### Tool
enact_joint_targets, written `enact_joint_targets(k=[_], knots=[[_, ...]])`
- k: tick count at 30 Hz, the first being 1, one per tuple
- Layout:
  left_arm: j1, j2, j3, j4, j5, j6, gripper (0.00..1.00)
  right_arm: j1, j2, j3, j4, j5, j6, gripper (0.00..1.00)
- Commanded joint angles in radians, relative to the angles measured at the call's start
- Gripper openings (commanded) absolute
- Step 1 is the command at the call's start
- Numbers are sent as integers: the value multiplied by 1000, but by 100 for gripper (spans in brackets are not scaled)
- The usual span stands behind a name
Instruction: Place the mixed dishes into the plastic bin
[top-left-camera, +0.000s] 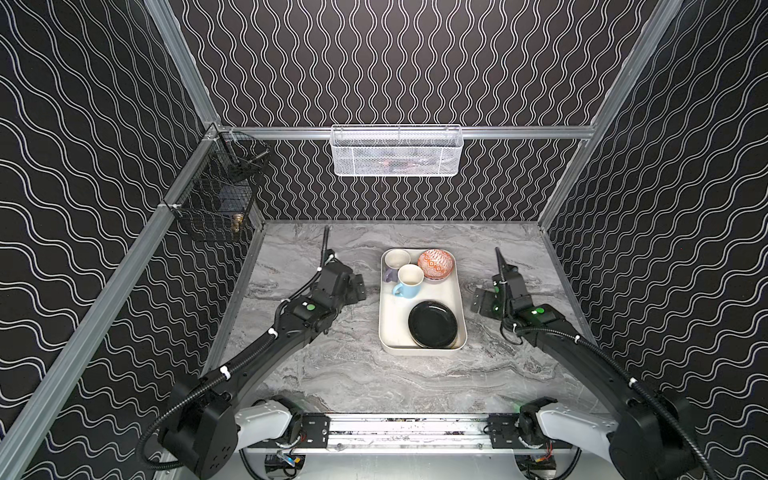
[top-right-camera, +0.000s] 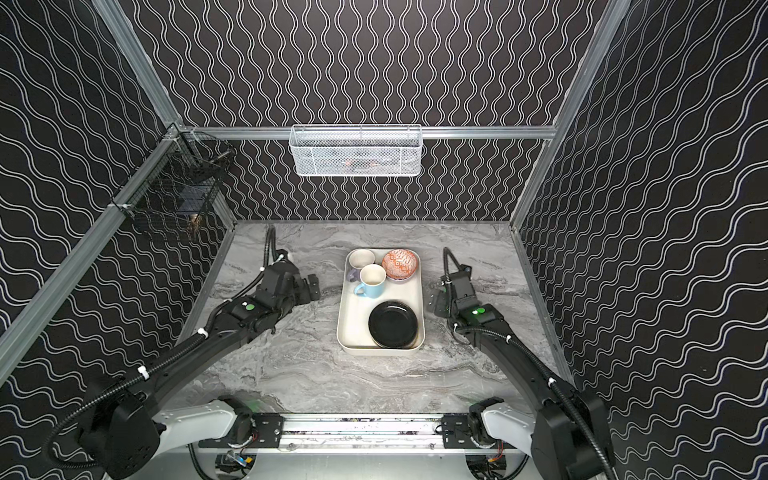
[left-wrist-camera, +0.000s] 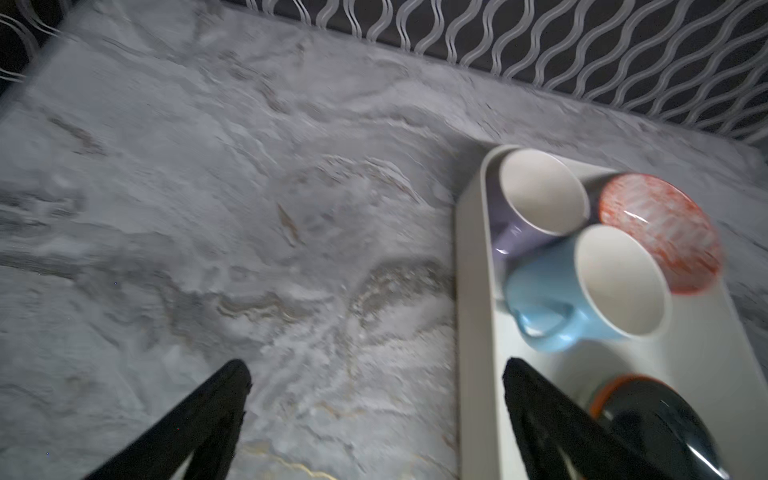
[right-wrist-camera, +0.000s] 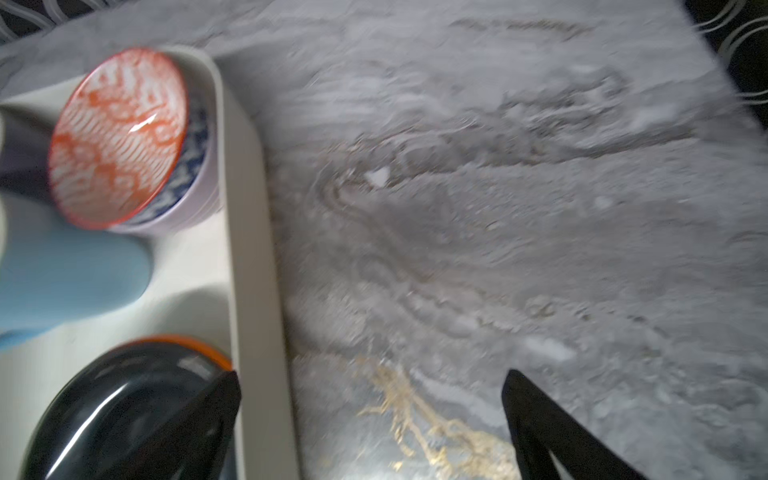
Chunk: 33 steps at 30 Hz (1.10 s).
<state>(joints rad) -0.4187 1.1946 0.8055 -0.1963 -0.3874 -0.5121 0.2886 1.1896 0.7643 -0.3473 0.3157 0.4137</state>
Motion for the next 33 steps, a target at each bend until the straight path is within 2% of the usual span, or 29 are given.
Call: enact_joint_targets(k=[1,4,6,9,11,15,19,24,26,29,33], knots=[[6,-15,-84,255,-110,122,99,-87,68,19,188,47,-57,100],[7,12,-167,453,-129,196,99,-160,157,16,347,-9,-88,100],[6,43,-204,557,-150,268,99,-169,198,2,449,18,-133,99],[6,67,-238,652,-174,398,99,-183,231,-43,602,-33,-209,100],[14,38,-298,745,-148,471,99,-187,235,-95,698,-61,-235,99],[46,-29,-443,923,-108,539,99,-210,193,-187,838,-96,-294,100],[107,28,-516,1032,-89,542,99,-227,173,-235,905,-116,-316,99],[207,143,-546,1161,41,486,99,-241,231,-192,884,-184,-391,99],[229,196,-522,1152,26,468,99,-248,235,-200,883,-212,-406,100],[249,274,-492,1150,23,441,98,-254,200,-270,971,-224,-422,100],[250,283,-472,1114,-7,431,96,-268,174,-356,1095,-218,-429,99]])
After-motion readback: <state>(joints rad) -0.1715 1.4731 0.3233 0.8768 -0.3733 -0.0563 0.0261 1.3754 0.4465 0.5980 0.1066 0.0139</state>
